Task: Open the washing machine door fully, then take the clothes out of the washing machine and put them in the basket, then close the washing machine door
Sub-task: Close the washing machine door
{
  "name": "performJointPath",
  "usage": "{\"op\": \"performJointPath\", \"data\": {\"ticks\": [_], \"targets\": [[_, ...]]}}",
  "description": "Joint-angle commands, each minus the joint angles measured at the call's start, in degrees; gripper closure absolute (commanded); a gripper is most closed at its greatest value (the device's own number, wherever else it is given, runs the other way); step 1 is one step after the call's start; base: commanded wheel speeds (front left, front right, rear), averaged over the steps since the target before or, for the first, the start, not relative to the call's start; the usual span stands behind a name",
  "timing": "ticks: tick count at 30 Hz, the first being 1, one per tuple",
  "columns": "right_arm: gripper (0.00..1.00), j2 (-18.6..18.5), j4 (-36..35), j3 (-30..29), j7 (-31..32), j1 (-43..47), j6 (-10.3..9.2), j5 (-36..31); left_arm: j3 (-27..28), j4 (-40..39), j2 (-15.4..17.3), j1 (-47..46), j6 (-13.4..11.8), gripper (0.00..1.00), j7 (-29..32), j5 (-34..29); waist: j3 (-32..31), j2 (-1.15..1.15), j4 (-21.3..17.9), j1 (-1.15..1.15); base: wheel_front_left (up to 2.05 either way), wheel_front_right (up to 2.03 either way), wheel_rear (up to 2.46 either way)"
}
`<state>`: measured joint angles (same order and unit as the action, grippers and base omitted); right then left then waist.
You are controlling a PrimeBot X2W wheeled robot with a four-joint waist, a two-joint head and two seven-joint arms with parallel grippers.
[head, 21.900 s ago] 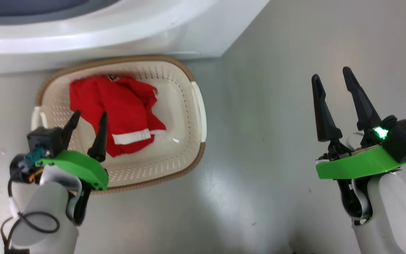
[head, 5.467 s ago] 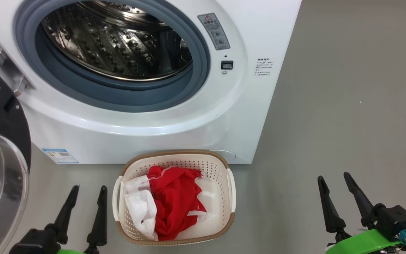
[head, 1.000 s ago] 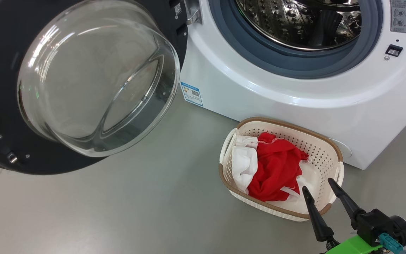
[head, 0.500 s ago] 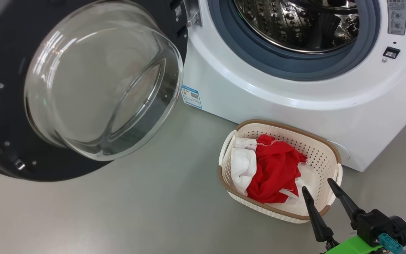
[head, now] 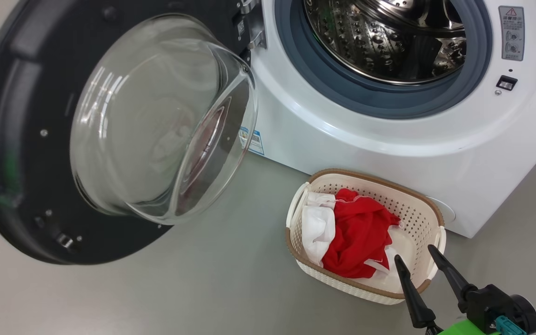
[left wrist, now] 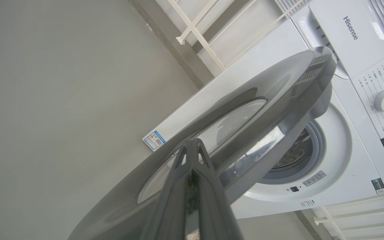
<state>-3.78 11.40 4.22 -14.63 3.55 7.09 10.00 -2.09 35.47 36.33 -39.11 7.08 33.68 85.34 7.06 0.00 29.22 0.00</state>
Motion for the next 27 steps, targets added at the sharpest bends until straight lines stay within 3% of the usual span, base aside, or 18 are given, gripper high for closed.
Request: {"op": "performJointPath", "data": {"ticks": [1,13,27], "targets": [[0.0,-0.21,-1.32,1.11,-0.37,-0.19,0.4,0.01,0.99,-3.56,2.7,0.07,0.4,1.0,1.41,1.48,-0.29,0.0,-0.15,0.0,0.0,0.0,0.0],[0.0,0.37,-1.43,0.77,-0.37,0.21,0.4,0.29,0.25,-16.32,3.08,5.14,0.41,1.0,6.76,5.8,-1.74,0.0,-1.25,0.0,0.0,0.0,0.0],[0.0,0.72,-1.76,0.48,-0.37,-0.16,0.4,0.36,-0.14,-31.42,-0.89,7.54,0.41,1.0,9.98,5.98,-1.83,0.0,-4.68,0.0,0.0,0.0,0.0]]}}
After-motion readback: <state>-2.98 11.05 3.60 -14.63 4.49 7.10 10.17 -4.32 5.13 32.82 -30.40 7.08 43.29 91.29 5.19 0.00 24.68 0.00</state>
